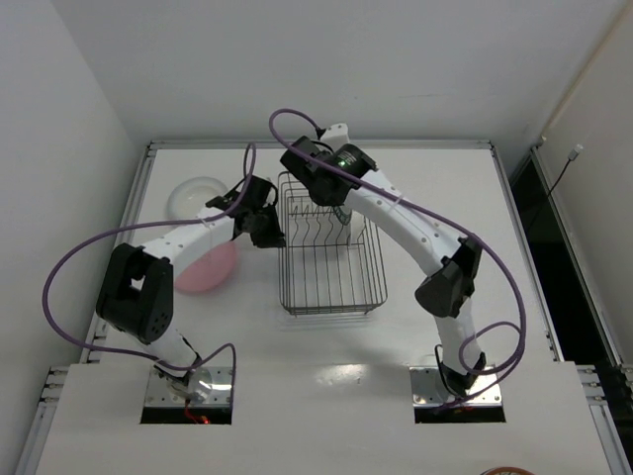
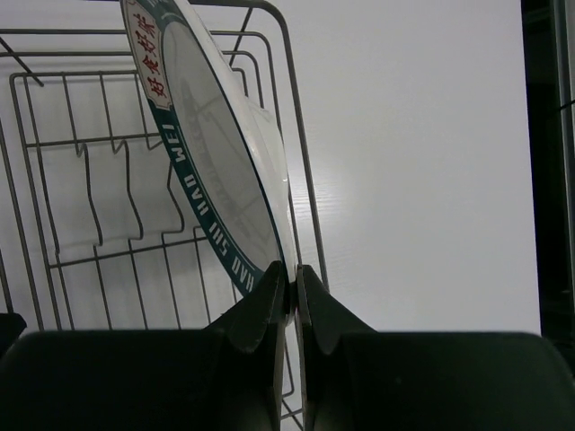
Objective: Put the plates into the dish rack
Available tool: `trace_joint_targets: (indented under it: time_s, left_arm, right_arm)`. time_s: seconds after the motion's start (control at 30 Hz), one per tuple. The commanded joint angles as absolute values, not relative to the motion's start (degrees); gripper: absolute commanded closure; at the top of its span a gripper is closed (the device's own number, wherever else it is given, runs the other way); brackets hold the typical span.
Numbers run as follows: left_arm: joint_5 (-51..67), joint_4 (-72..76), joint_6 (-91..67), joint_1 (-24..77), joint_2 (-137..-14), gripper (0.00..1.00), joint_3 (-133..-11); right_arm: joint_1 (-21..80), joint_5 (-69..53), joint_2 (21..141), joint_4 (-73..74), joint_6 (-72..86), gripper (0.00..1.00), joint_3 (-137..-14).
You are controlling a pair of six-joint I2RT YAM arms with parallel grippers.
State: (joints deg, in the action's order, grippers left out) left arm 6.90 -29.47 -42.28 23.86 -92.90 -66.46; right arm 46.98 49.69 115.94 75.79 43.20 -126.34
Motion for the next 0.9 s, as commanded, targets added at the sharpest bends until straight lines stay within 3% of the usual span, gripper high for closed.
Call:
trace_joint_targets:
  time_s: [0.0,0.87]
  left_arm:
    - [7.2,-27.3,-45.4,25.2,-92.5,0.97,-67.1]
    - [7.0,-28.6,-47.1,26.9,-90.9,0.95,-67.7]
  right_arm:
    - [48.3,55.3,119.3,80.4,43.7,1.0,-132.7]
    - [49.9,57.5,123.4,80.4,47.2,1.0,-124.8]
